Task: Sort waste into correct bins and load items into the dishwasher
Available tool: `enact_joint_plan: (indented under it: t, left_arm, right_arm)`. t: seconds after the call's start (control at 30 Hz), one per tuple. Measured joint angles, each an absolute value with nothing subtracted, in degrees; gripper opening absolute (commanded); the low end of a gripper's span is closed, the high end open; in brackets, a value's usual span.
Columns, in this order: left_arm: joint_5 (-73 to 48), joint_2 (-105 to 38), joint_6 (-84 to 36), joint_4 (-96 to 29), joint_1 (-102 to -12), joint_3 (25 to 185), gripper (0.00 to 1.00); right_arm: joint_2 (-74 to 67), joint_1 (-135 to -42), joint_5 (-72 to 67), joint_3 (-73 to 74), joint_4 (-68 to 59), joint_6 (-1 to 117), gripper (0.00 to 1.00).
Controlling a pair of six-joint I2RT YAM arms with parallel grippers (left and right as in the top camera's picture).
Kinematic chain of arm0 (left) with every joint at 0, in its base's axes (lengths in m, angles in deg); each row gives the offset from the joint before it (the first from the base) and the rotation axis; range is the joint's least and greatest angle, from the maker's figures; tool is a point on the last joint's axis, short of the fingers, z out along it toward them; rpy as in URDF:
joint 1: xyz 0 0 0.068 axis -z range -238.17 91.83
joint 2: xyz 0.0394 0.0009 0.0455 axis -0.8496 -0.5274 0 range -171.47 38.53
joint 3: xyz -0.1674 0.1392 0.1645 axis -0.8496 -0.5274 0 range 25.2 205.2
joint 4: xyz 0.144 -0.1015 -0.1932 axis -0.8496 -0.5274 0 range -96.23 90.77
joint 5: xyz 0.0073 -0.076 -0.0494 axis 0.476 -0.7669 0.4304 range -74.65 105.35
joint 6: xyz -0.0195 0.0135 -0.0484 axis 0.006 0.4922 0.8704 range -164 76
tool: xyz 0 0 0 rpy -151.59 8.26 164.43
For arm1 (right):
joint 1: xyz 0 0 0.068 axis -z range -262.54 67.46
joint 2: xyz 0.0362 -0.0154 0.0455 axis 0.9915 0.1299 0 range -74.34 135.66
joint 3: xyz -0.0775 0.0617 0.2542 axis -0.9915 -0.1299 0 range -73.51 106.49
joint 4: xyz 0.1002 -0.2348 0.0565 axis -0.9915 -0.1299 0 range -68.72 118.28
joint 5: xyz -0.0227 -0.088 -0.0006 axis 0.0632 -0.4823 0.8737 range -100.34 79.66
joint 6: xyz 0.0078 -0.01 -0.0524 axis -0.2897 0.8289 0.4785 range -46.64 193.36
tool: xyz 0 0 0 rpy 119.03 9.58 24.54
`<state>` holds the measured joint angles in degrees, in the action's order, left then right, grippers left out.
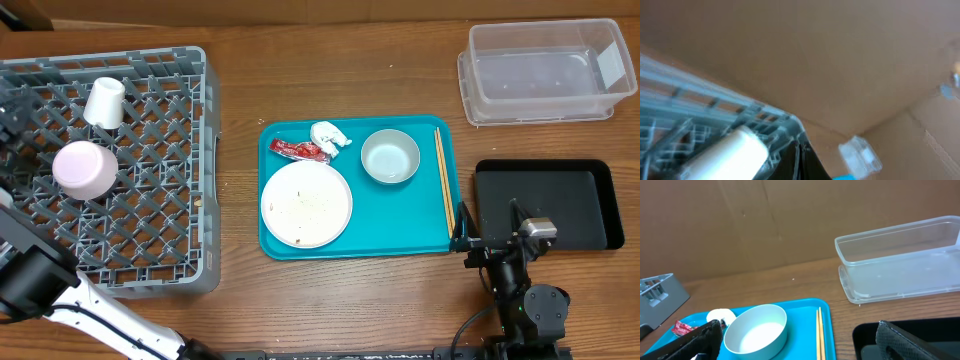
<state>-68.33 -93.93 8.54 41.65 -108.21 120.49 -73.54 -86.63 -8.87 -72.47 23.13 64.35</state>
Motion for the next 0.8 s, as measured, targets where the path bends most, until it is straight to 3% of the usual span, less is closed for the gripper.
enact_joint_plan:
  t: [0.13,0.27,0.3,0.33,0.8]
  left_arm:
    - [-70.2,-93.9,26.6,72.9,-106.6,123.4,0.04]
    - [-71.5,-93.7,39.1,84.0,-103.0,129.6,0.04]
    - [-72.0,-93.7,40.9,83.7,-101.9,131.0,0.24]
    - [-72.6,-93.7,43.2,83.2,-100.2,132.6,1.0]
    - [-73.6,-93.7,47.9,82.8,-86.5,134.2,1.0]
  right_arm:
    - [-73.5,-86.6,-8.9,-72.5,23.2,64.4,1.0]
    - [-73.6,-86.6,-8.9,-72.5,23.1,64.3,1.0]
    - [-73.5,-86.6,-8.9,-72.5,23.1,64.4,1.0]
    - [-73.6,-86.6,-8.9,-72.5,23.1,64.4,1.0]
    - [-73.6,-86.6,-8.9,-72.5,23.1,64.4,1.0]
